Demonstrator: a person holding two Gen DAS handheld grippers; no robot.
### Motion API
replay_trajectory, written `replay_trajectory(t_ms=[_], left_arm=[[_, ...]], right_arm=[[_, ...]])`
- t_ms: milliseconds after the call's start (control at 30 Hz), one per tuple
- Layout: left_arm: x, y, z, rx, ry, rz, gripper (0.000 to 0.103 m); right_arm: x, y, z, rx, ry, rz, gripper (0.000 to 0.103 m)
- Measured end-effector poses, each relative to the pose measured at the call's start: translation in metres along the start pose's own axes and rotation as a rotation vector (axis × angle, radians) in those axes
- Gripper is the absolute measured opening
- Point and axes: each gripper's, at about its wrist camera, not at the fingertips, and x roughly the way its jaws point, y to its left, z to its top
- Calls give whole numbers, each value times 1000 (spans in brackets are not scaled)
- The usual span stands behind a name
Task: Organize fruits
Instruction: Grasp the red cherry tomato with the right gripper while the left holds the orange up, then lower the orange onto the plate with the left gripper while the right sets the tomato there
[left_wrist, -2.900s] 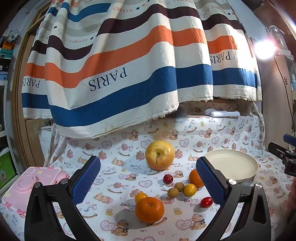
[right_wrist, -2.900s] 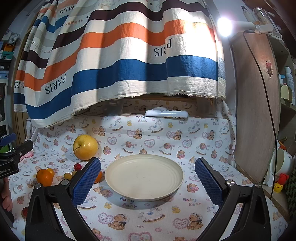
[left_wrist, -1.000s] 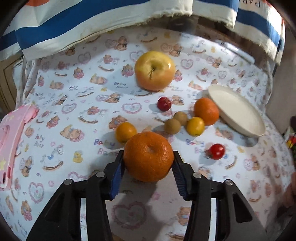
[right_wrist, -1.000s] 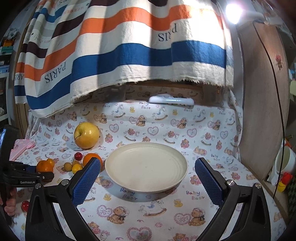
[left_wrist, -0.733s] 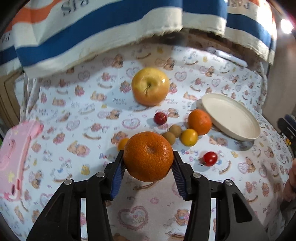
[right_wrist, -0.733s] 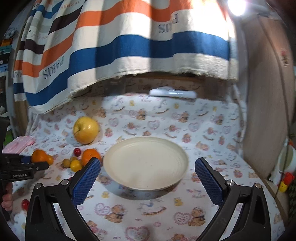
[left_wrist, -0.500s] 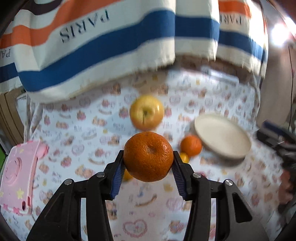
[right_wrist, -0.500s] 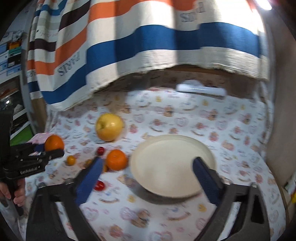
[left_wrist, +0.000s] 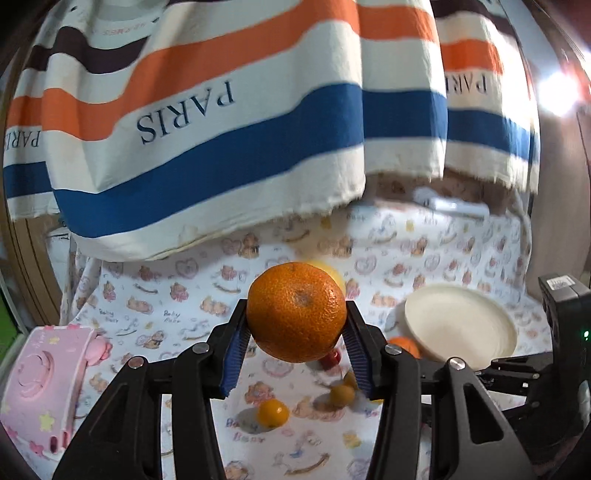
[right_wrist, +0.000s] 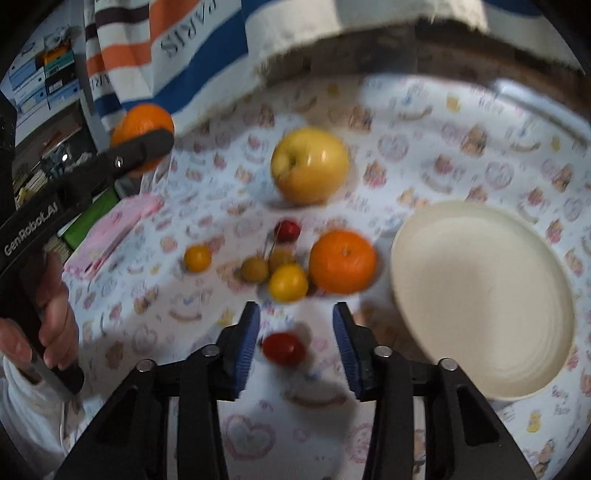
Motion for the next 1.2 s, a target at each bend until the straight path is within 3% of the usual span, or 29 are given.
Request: replay_trajectory(t_ms=[133,267,333,400,467,633,1000,1200], left_arm=[[7,5,-4,-60,70,-94,48],[5,-4,-10,-2,57,-48,48],[5,-6,-11,-5,59,-59,48],[1,-8,-13,-14,44,-55,48],[-5,-12,-13,14,17,-30,48],[-14,-22,-14,55,-24,-7,48],[-31,-28,-12,87,-100,4,48],[-41,-39,-15,144,-169,61,48]], right_arm=[[5,12,-7,-64,40,37,40],[8,19,-10,-88,56,11,38],[10,19,-10,-88,71,-28,37],[8,19,-11,-89,65,-29,35],[9,18,-11,-89,68,-31,26],[9,21,-11,-100,64,-25,25],[-13,23,-5,-110,-26,-58,25],[-38,21,3,-90,-94,-63,25]])
